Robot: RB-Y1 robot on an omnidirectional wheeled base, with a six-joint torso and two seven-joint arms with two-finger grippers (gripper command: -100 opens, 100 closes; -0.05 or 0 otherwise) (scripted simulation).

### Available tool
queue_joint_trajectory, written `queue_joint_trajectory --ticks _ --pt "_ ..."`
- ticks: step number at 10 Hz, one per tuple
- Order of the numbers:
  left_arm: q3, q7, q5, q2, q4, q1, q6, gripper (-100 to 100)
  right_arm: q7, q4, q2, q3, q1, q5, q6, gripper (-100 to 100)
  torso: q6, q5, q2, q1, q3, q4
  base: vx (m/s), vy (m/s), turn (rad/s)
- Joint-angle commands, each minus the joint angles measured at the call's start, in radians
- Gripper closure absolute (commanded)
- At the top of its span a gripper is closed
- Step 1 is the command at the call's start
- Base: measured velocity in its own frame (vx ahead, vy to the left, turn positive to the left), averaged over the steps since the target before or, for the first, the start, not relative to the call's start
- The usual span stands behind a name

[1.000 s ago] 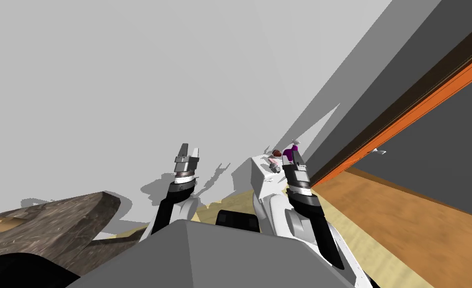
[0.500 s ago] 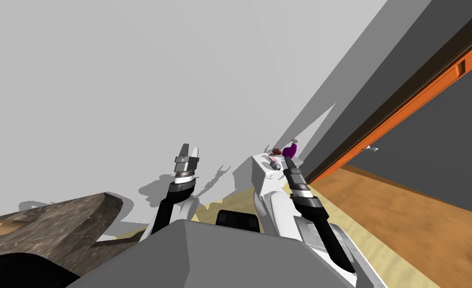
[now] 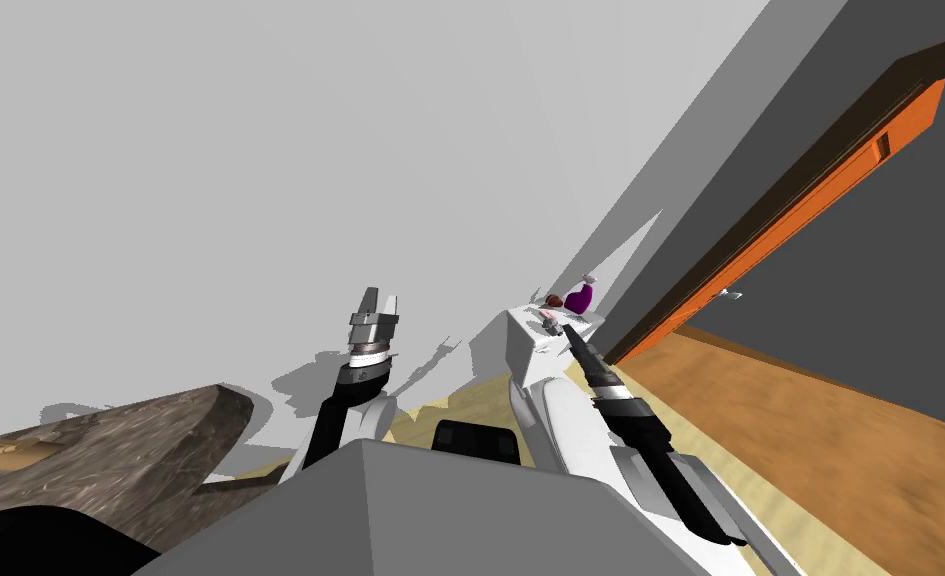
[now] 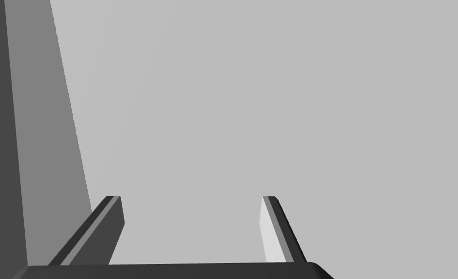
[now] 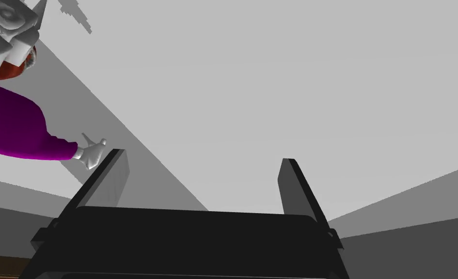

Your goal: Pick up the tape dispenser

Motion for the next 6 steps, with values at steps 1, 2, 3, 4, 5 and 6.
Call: queue_joint_trajectory --ticks 1,2,3,4,5,6 --pt "0.000 0.000 0.000 0.000 0.000 0.000 0.000 0 0.014 0.030 -0.050 -0.018 0.021 0.044 0.015 -100 0.000 0.000 0.000 0.000 0.000 0.000 -0.041 0.060 -0.035" --pt "0.000 0.000 0.000 0.000 0.000 0.000 0.000 0 0.024 0.057 -0.079 -0.032 0.028 0.073 0.026 -100 0.000 0.000 0.001 0.001 0.000 0.000 -0.050 0.069 -0.039" --pt "0.000 0.000 0.000 0.000 0.000 0.000 0.000 0 0.024 0.057 -0.096 -0.032 0.028 0.073 0.026 -100 0.000 0.000 0.001 0.001 0.001 0.000 -0.032 0.051 -0.016" --pt "0.000 0.000 0.000 0.000 0.000 0.000 0.000 0 0.035 0.085 -0.132 -0.045 0.034 0.102 0.036 -100 0.000 0.000 0.000 0.001 0.000 0.000 -0.027 0.054 -0.010" --pt "0.000 0.000 0.000 0.000 0.000 0.000 0.000 0 0.048 0.113 -0.163 -0.058 0.039 0.133 0.046 -100 0.000 0.000 0.000 0.001 0.000 0.000 -0.029 0.070 -0.029" --pt "0.000 0.000 0.000 0.000 0.000 0.000 0.000 0 0.048 0.113 -0.178 -0.058 0.039 0.133 0.046 -100 0.000 0.000 0.000 0.002 0.000 0.000 -0.023 0.052 -0.013"
